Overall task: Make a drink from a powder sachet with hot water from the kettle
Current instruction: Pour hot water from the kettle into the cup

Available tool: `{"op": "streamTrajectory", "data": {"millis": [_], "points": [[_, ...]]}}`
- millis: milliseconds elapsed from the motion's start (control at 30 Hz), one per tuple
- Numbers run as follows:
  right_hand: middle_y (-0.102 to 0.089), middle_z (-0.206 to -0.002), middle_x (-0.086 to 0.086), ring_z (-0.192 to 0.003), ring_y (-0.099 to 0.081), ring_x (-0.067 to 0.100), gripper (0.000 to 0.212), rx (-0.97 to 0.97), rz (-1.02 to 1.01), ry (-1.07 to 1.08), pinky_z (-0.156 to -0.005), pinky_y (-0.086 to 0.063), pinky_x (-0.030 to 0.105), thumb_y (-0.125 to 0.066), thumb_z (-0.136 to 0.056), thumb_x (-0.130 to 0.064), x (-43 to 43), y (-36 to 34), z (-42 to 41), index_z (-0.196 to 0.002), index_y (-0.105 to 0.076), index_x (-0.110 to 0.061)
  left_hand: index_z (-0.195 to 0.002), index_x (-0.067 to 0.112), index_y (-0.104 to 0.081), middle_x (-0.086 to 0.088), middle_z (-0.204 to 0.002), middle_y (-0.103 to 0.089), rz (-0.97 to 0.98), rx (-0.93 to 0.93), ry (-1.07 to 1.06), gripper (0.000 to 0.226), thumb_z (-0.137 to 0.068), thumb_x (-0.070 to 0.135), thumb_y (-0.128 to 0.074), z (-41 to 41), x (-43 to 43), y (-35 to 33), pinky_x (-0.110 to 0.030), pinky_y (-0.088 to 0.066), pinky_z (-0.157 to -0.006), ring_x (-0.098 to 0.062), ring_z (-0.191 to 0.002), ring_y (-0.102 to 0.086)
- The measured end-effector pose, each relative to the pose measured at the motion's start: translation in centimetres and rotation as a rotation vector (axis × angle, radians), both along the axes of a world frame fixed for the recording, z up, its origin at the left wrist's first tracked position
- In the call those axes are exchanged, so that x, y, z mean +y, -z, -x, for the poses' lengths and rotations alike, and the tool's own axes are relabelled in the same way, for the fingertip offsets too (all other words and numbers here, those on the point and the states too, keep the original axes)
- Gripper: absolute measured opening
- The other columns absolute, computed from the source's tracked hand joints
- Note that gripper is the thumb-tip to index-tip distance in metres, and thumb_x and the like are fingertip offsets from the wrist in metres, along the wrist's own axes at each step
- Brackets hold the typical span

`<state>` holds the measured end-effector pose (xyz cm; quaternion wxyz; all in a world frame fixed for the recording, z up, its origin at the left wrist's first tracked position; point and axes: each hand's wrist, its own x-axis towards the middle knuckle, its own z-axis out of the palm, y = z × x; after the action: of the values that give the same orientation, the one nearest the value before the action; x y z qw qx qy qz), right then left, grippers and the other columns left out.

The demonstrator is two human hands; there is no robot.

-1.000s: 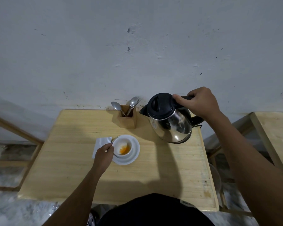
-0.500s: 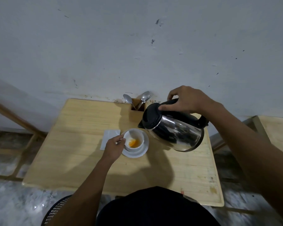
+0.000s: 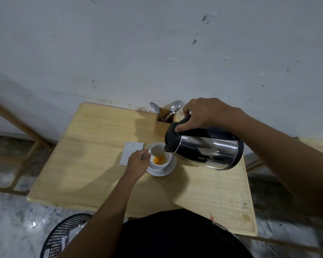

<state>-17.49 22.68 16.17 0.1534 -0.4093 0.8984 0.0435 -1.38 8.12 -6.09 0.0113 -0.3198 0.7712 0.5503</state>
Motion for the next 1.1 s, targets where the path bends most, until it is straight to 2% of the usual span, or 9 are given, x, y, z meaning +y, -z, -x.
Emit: {"op": "streamTrajectory", "data": {"millis": [167, 433, 567, 800, 1100], "points": [[-0.059, -0.071, -0.006, -0.064, -0.052, 0.011, 0.052, 0.026, -0.068, -0.039, -0.054, -0.031, 0.028, -0.064, -0.068, -0.074, -1.4, 0.0, 0.0, -0.068, -0.053, -0.024, -0.13, 0.009, -0.057, -0.012, -0.12, -0.063, 0.021, 0.01, -0.004, 0.037, -0.095, 0.023, -0.052, -0.1, 0.2, 0.1, -0.026, -0.043, -0.091, -0.024, -0.113, -0.059], [-0.061, -0.071, -0.007, -0.066, -0.055, 0.011, 0.051, 0.027, -0.108, -0.07, -0.058, -0.037, 0.029, -0.064, -0.067, -0.076, -2.6, -0.3, 0.2, -0.07, -0.055, -0.026, -0.127, 0.011, -0.06, -0.013, -0.12, -0.064, 0.004, 0.001, -0.029, 0.036, -0.094, 0.023, -0.054, 0.0, 0.2, 0.1, -0.034, -0.047, -0.097, -0.024, -0.114, -0.06], [-0.063, -0.072, -0.005, -0.066, -0.056, 0.012, 0.052, 0.037, -0.13, -0.09, -0.056, -0.035, 0.028, -0.064, -0.068, -0.074, -3.0, -0.6, 0.2, -0.072, -0.057, -0.023, -0.127, 0.01, -0.06, -0.014, -0.12, -0.064, 0.003, -0.002, -0.033, 0.036, -0.094, 0.023, -0.055, 0.0, 0.3, -0.1, -0.036, -0.047, -0.099, -0.025, -0.114, -0.06], [-0.065, -0.076, -0.005, -0.07, -0.059, 0.014, 0.056, 0.058, -0.141, -0.09, -0.058, -0.037, 0.028, -0.065, -0.065, -0.076, -2.8, -1.1, 0.6, -0.081, -0.062, -0.022, -0.127, 0.01, -0.06, -0.013, -0.118, -0.065, 0.034, -0.01, -0.023, 0.035, -0.094, 0.023, -0.053, -0.1, 0.4, -0.3, -0.03, -0.045, -0.093, -0.024, -0.112, -0.06], [-0.066, -0.075, -0.005, -0.07, -0.06, 0.015, 0.057, 0.032, -0.156, -0.084, -0.056, -0.036, 0.028, -0.066, -0.066, -0.075, -2.1, -2.4, 0.9, -0.081, -0.064, -0.02, -0.127, 0.01, -0.059, -0.014, -0.121, -0.064, 0.073, -0.025, -0.018, 0.035, -0.095, 0.021, -0.052, 0.1, 0.6, -0.5, -0.027, -0.042, -0.089, -0.026, -0.111, -0.059]]}}
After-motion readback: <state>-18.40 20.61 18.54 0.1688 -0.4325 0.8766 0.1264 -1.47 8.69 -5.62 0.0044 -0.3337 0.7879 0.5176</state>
